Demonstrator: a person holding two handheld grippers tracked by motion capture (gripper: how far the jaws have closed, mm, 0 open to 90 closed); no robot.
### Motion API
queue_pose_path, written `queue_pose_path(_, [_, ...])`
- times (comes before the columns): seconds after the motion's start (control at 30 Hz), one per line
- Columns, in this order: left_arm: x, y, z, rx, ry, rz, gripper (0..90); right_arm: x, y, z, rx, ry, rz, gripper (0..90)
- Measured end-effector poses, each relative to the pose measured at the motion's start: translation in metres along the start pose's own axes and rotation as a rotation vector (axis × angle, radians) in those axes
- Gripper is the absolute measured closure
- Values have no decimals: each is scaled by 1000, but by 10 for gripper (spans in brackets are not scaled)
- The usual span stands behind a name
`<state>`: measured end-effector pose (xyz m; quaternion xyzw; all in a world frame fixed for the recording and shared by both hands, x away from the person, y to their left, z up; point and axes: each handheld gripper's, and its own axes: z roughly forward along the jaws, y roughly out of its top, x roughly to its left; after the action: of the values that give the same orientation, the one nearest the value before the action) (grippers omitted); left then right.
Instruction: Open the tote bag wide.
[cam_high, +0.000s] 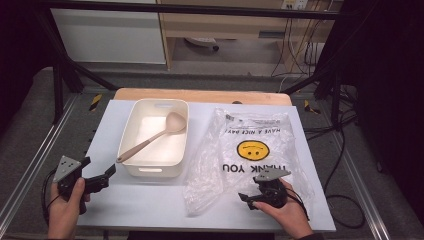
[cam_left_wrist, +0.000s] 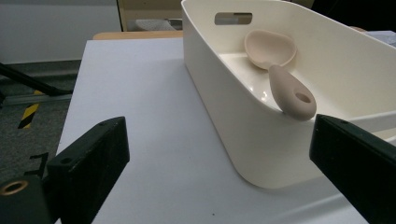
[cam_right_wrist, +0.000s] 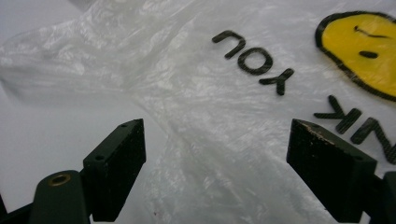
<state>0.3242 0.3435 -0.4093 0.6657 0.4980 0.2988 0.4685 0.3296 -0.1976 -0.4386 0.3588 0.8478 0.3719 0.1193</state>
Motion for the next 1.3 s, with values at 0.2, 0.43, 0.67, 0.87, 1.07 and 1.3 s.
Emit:
queue_pose_path(0.2, [0,0,-1,-4,-7,-2,45,3,-3,6,31,12,-5,151])
queue_pose_path(0.43, [0,0,-3,4,-44,8,52,5,-5,11,66,4,-9,151])
queue_pose_path(0.67, [0,0,-1,18,-59,11,54,7,-6,13,71,-31,-49,326])
queue_pose_path(0.87, [-1,-1,0,25,-52,19,54,3,-5,11,53,-41,-47,619])
queue_pose_path(1.07, [-1,-1,1,30,-51,22,54,-1,1,15,55,-36,-47,886])
queue_pose_path(1.3, [0,-1,1,31,-45,24,55,-12,9,22,56,-57,28,900])
